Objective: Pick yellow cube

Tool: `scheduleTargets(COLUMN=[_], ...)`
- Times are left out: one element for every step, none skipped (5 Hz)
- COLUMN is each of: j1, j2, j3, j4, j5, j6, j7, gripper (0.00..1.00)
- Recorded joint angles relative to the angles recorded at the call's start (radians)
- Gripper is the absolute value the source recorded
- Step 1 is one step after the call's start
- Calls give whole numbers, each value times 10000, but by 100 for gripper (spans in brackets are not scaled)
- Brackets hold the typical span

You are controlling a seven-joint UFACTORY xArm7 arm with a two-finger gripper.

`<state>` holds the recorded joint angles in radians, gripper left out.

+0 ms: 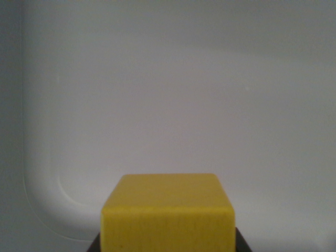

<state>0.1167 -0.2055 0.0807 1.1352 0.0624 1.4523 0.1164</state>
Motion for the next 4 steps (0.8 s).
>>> scheduleTargets(j1=[0, -3, -3, -6], j2=[0, -130, -130, -245], j3=[0, -5, -5, -10], j4=[0, 195, 195, 368], j5=[0, 2, 2, 3], j6=[0, 325, 325, 613], j7=[0, 6, 6, 12], gripper=[100, 100, 100, 100])
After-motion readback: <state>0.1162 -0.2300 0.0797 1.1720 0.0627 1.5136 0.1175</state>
